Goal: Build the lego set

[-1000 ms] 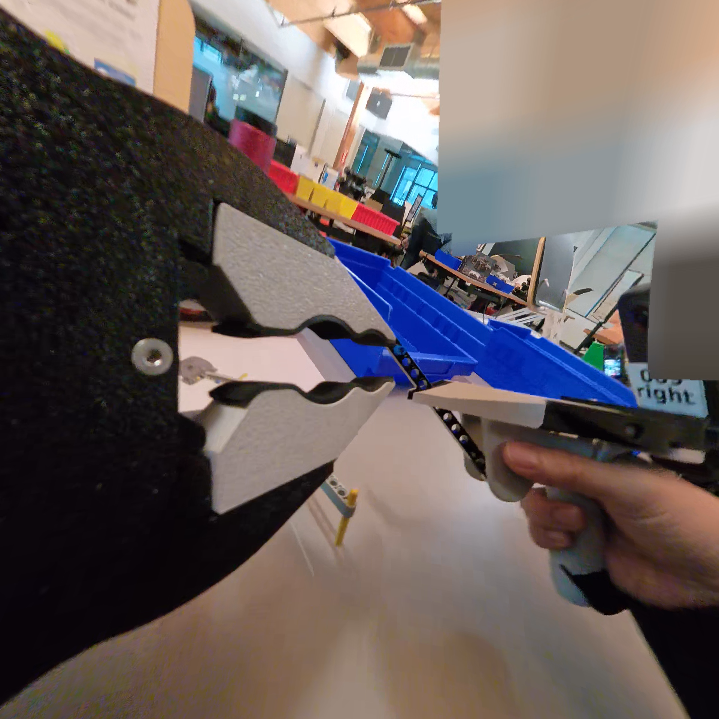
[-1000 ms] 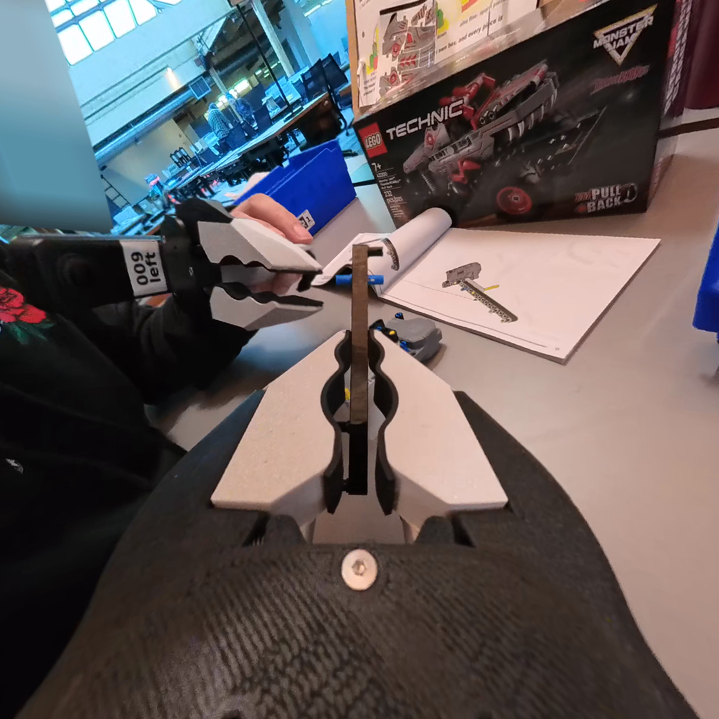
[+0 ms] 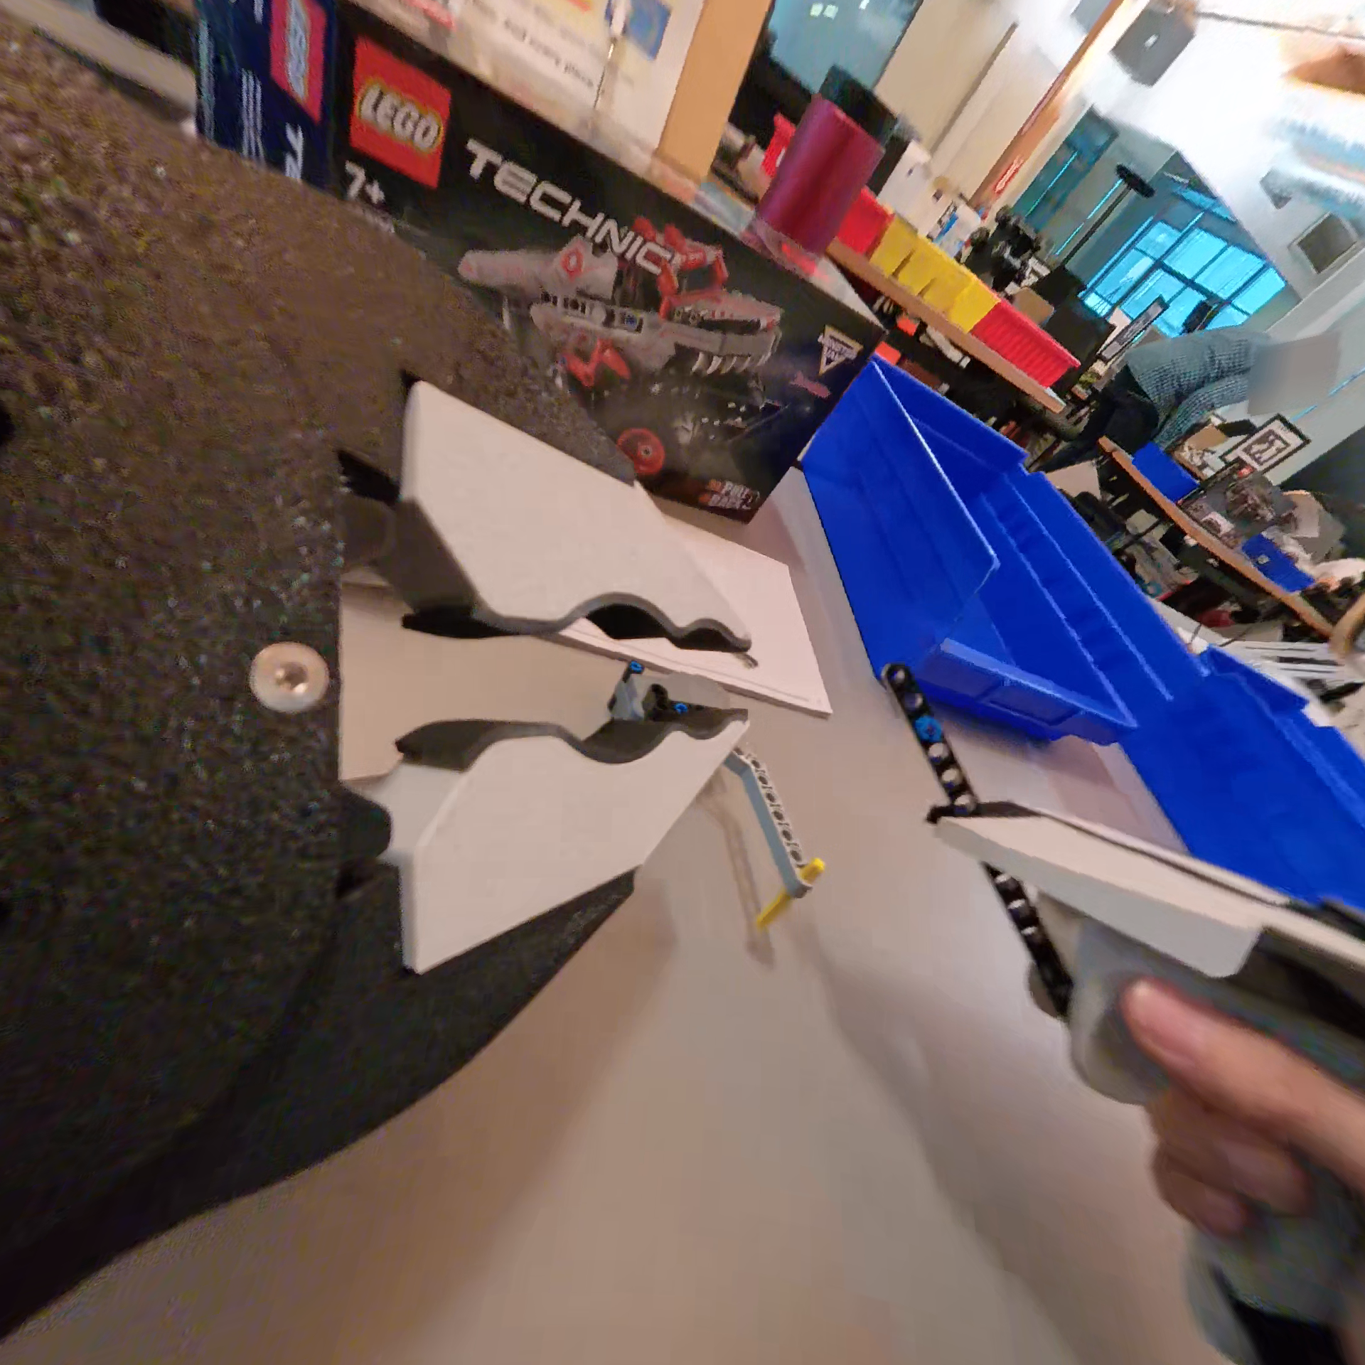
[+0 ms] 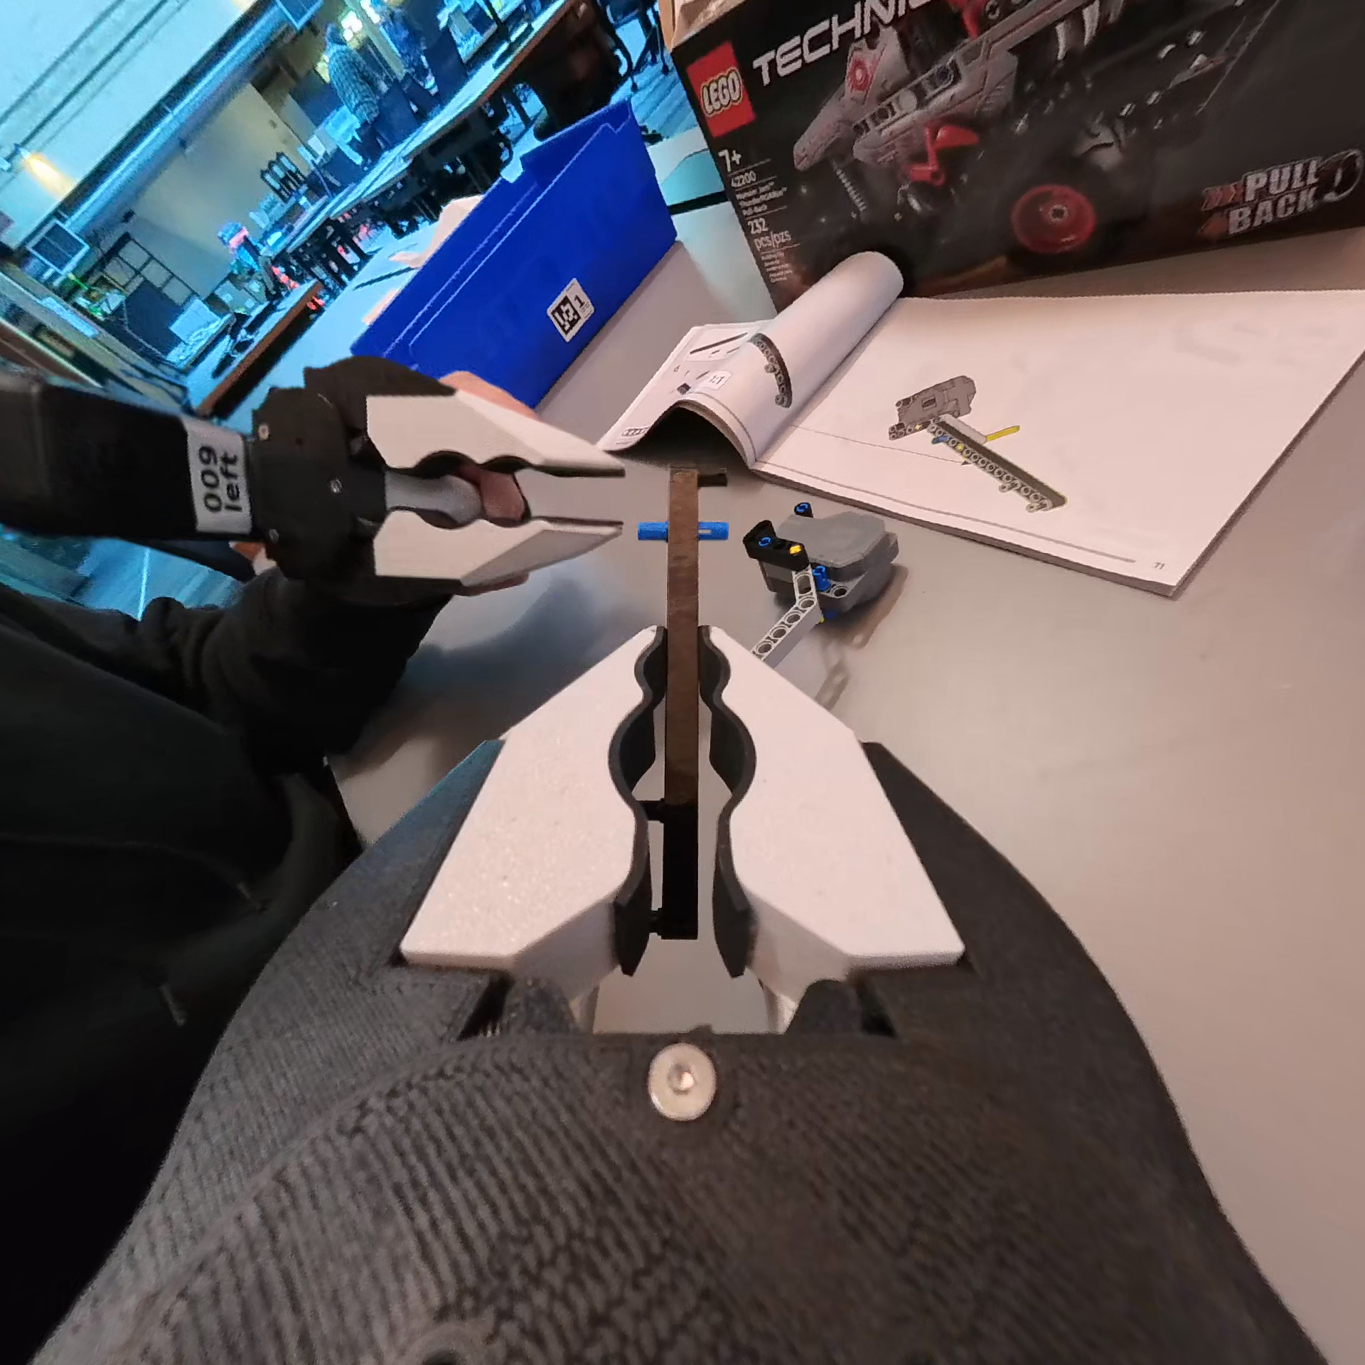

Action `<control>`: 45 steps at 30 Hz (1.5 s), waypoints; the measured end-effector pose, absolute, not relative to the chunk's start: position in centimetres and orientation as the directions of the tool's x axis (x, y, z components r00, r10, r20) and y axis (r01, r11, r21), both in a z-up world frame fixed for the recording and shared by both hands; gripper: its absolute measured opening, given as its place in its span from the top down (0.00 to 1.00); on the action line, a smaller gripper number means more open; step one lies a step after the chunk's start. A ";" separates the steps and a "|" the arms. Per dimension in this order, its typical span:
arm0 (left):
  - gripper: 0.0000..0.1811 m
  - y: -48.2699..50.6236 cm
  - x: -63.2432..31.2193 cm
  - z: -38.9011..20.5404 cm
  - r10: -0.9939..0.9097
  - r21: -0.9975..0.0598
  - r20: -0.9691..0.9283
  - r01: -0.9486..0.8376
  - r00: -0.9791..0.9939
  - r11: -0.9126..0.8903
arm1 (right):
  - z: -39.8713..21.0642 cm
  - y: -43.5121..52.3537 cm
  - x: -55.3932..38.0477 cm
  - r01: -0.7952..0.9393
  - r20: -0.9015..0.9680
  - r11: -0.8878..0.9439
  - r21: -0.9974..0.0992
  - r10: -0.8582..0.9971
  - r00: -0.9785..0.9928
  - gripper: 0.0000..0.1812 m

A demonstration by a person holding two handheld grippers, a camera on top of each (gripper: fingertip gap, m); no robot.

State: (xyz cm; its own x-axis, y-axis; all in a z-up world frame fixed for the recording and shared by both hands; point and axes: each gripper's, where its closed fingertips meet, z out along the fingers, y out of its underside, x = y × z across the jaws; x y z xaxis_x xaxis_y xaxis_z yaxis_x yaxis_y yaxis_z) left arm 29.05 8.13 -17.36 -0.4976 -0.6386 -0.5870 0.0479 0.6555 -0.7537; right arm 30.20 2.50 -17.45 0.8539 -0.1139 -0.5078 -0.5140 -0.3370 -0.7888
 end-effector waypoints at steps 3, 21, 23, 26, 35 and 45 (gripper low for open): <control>0.94 8.1 29.2 -17.3 -0.575 -0.673 -0.688 0.094 -0.442 0.734 | -17.2 2.3 30.3 -0.516 -0.510 -0.325 -0.793 -0.110 0.853 0.97; 0.93 5.3 28.5 -16.5 -0.463 -0.555 -0.823 0.287 -0.331 0.781 | -17.0 2.7 28.7 -0.531 -0.558 -0.357 -0.768 -0.035 0.829 0.97; 0.91 4.3 28.1 -15.9 -0.410 -0.489 -0.869 0.355 -0.277 0.797 | -16.4 2.8 28.6 -0.538 -0.565 -0.337 -0.773 -0.022 0.825 0.97; 0.89 3.5 28.1 -15.3 -0.304 -0.342 -0.940 0.401 -0.157 0.850 | -15.7 3.1 28.0 -0.563 -0.600 -0.315 -0.764 0.027 0.800 0.97; 0.87 3.1 28.9 -15.9 -0.093 -0.079 -0.995 0.367 0.023 0.927 | -16.6 3.5 28.1 -0.581 -0.622 -0.326 -0.746 0.029 0.782 0.97; 0.86 2.8 28.2 -15.4 0.041 0.084 -0.993 0.412 0.112 0.908 | -17.2 3.3 26.4 -0.568 -0.648 -0.406 -0.716 0.085 0.757 0.97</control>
State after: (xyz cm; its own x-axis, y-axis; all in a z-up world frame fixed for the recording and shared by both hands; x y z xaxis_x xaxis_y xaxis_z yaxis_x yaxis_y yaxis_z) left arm 28.22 2.78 -15.39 0.1124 0.0405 -0.9928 0.4116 0.9075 0.0836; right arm 26.35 3.30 -17.19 0.7568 0.0845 -0.6482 -0.5680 -0.4057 -0.7161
